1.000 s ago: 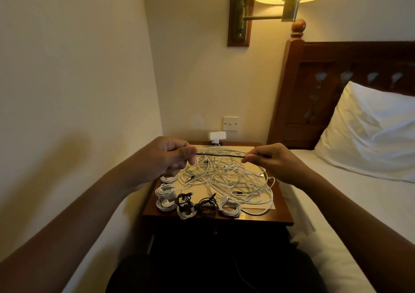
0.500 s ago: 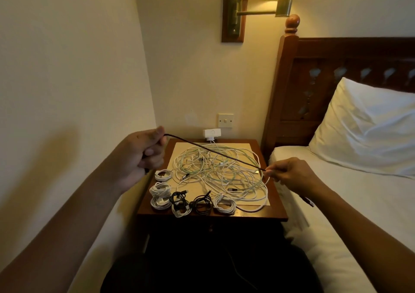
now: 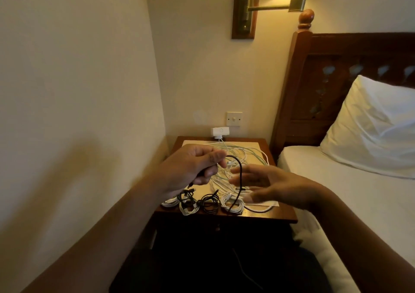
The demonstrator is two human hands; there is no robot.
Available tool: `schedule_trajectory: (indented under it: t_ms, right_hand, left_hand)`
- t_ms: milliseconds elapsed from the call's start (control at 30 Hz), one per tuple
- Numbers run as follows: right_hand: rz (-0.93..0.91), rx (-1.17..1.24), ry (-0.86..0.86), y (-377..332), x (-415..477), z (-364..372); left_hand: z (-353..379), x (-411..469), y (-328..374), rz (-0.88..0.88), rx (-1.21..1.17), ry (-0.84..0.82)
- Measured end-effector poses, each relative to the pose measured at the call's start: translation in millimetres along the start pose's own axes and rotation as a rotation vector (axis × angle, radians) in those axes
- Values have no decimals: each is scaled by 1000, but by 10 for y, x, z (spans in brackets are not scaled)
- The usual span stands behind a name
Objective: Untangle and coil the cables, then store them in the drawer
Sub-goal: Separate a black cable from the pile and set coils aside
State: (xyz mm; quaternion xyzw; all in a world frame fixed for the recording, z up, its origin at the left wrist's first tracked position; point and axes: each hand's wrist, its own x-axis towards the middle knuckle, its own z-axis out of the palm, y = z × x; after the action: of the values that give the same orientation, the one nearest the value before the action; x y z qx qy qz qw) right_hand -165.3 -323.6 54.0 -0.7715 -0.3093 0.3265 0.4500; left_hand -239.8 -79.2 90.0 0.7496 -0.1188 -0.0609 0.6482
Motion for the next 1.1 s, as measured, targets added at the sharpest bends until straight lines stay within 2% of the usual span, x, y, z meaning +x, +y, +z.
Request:
schedule_trajectory:
  t_ms: [67, 133, 200, 300, 400, 467, 600, 700, 767, 833, 900, 967, 1033, 1100]
  right_hand:
    - [-108, 77, 98, -162, 62, 102]
    - [-180, -7, 260, -266, 133, 130]
    - [-249, -107, 427, -256, 204, 84]
    - [-283, -241, 573, -148, 296, 68]
    - [-295, -195, 691, -7, 348, 102]
    - [-278, -187, 684, 63, 366, 115]
    - [-191, -115, 514, 149, 406, 309]
    - [-131, -269, 397, 143, 310, 587]
    - [-169, -399, 300, 26, 184, 753]
    - [-238, -492, 249, -219, 46, 837]
    - [-309, -563, 301, -470, -54, 803]
    - [-374, -594, 457, -672, -109, 678]
    - [-418, -562, 620, -758, -73, 465]
    - [-415, -520, 707, -718, 42, 269]
  left_hand:
    - [26, 66, -68, -18, 15, 45]
    - [-38, 55, -106, -49, 50, 71]
    - [-115, -16, -137, -118, 99, 7]
    - [-165, -101, -153, -209, 17, -97]
    - [-188, -156, -136, -198, -74, -70]
    - [-181, -188, -132, -101, -227, -42]
    - [-151, -132, -47, 121, -525, 65]
    - [-199, -8, 0, 235, -650, 187]
    - [-200, 70, -55, 264, -532, 277]
    - [-145, 100, -179, 244, -266, 332]
    - [-101, 86, -320, 204, -11, 315]
    - [-80, 43, -417, 168, 119, 200]
    - [-48, -19, -478, 125, 43, 60]
    - [-26, -97, -519, 59, -176, -15]
